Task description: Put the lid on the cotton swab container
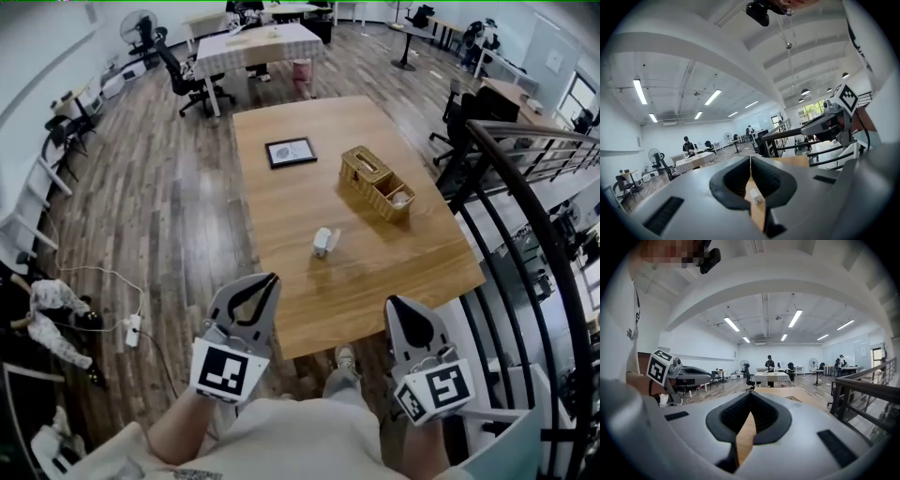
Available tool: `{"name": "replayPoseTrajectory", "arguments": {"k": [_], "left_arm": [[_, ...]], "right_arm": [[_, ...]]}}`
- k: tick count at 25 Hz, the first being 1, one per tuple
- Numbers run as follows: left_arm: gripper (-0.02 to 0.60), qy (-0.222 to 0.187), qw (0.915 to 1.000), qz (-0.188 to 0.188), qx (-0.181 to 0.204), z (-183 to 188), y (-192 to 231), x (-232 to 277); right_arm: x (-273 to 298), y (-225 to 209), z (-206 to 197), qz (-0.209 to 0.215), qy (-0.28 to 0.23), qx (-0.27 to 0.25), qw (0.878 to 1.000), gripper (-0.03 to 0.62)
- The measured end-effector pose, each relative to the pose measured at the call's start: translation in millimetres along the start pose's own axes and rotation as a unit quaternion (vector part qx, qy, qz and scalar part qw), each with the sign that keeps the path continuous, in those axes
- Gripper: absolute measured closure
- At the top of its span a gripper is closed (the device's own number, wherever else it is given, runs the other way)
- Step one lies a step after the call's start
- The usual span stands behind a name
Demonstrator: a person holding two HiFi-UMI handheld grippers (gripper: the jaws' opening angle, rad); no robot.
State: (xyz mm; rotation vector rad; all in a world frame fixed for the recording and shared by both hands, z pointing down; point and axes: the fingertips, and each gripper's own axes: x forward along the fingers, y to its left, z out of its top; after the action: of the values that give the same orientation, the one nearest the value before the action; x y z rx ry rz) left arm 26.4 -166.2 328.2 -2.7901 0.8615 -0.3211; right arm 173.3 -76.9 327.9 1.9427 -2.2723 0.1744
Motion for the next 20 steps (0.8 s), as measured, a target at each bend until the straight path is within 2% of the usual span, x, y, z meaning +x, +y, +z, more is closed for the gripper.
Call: {"name": "replayPoseTrajectory", "arguments": {"k": [5, 13, 20], "left_arm": [[0.555, 0.029, 0.9986, 0.034, -0.029, 6, -1, 53], [0.554, 0.053, 0.9923, 0.11, -0.023, 23, 0, 134], [0.554, 0.069, 0.9848, 0.156, -0.034, 20, 2, 167]], "right_arm": [[36, -65, 4, 0.046, 0.006, 0.005, 0.999, 0.568], [84, -162, 13, 0.108, 0.008, -0.008, 0.994, 0.568], [122, -194, 10, 0.156, 0.018, -0.019, 0.987, 0.568]]}}
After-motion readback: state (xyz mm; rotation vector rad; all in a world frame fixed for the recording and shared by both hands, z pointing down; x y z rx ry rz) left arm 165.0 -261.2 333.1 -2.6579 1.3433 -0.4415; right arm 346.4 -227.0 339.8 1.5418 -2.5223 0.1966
